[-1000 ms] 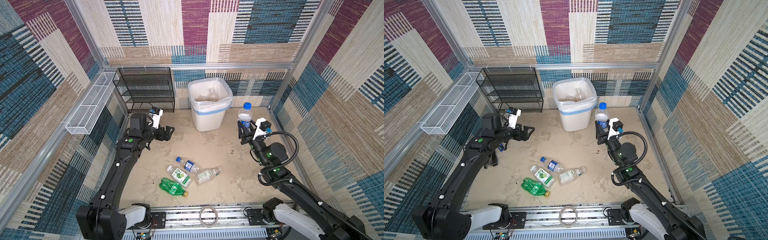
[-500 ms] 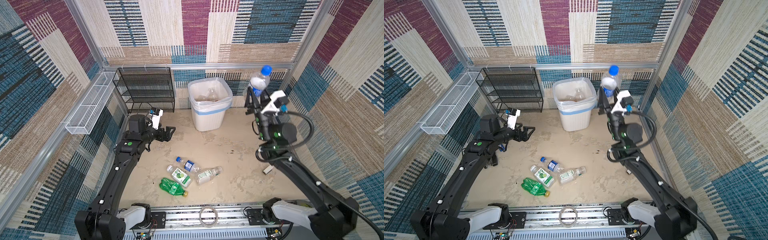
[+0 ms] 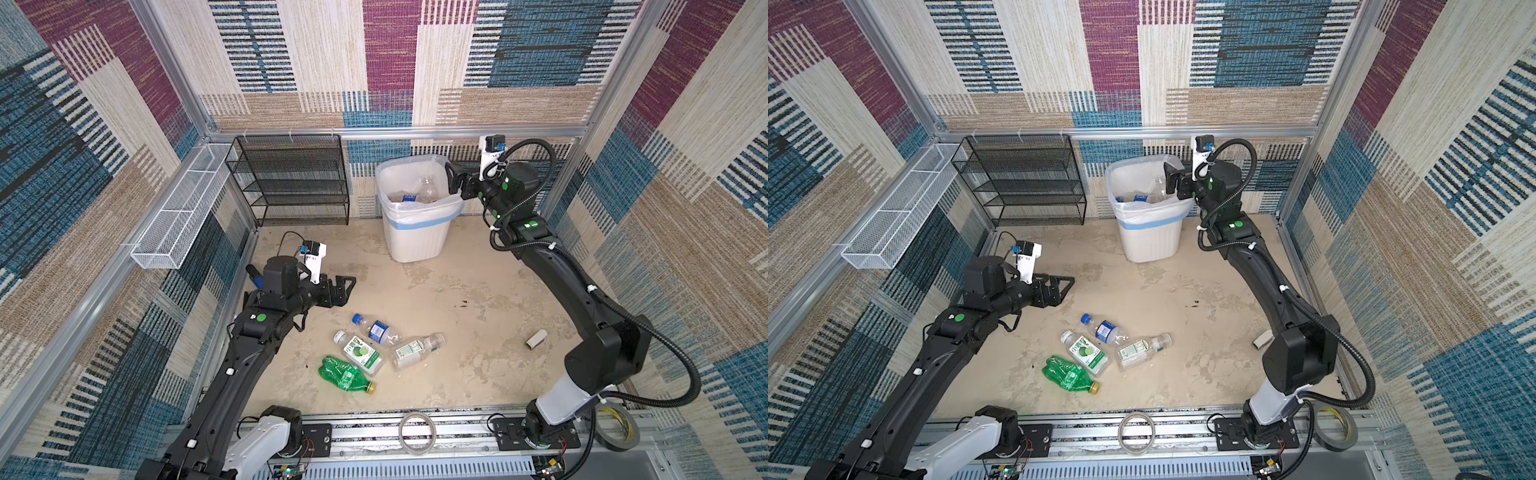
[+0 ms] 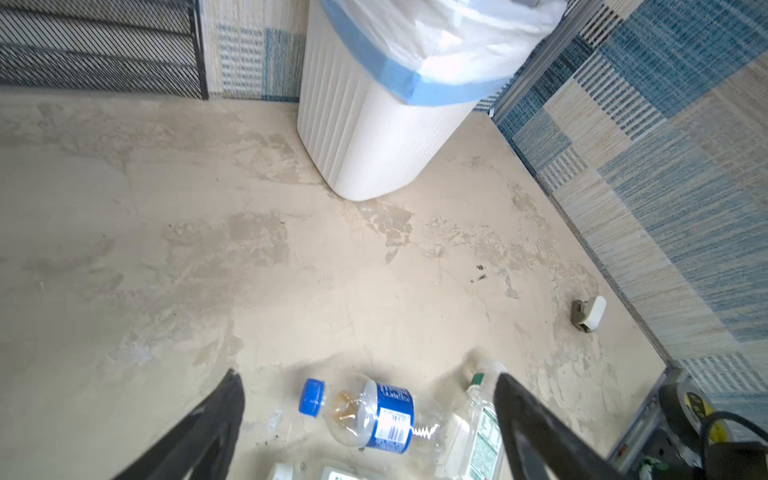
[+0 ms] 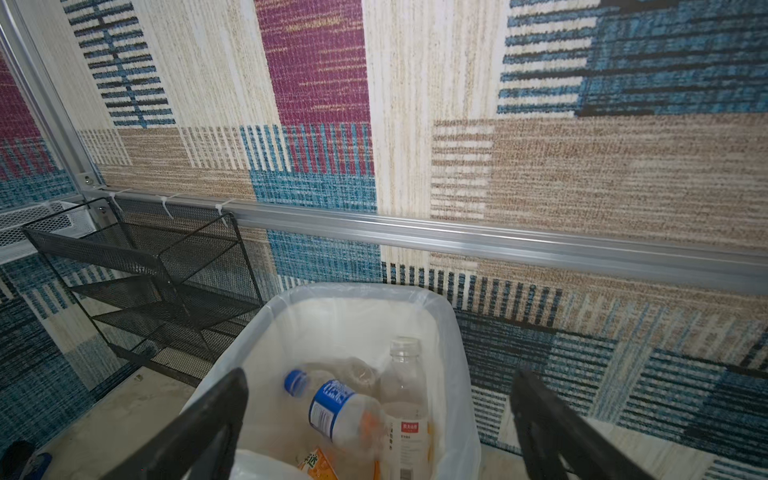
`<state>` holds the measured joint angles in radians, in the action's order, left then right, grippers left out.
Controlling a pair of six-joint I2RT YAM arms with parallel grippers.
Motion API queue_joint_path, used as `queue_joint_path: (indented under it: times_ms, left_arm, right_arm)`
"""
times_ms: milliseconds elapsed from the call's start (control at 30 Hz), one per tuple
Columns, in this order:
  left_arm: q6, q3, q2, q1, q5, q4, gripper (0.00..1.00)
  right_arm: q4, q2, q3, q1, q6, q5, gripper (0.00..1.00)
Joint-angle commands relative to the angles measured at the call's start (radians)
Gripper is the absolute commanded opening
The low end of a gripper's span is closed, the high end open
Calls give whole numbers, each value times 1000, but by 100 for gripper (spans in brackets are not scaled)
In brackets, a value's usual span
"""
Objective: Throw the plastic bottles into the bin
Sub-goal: 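Grasp the second blue-cap Pepsi bottle with the left gripper while the right arm withdraws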
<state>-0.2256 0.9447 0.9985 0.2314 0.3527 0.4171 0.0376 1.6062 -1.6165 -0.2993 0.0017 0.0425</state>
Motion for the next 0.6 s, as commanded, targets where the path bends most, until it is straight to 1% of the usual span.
queue_joint_path:
  times_ms: [0, 67, 133, 267, 367, 433, 567]
  left_arm:
    - [-50, -5, 5, 43, -49, 61, 94]
    - [-75, 7, 18, 67, -88, 107, 94]
    - [-126, 10, 32, 82, -85, 131, 92]
    - [-310, -51, 34, 143, -84, 88, 88]
    - [-472, -125, 29, 206, -110, 21, 87]
    - [-555, -159, 27, 252, -145, -8, 86]
    - [-686, -205, 41, 347, -207, -38, 87]
  right_arm:
    - [85, -89, 137, 25, 48, -9, 99]
    - [82, -147, 222, 38, 62, -55, 99]
    - [56, -187, 285, 46, 68, -105, 99]
    - [-14, -216, 395, 64, 100, -146, 99]
    - [-42, -216, 474, 65, 131, -141, 99]
    - [-54, -222, 515, 65, 124, -101, 99]
    - [26, -285, 644, 70, 145, -95, 99]
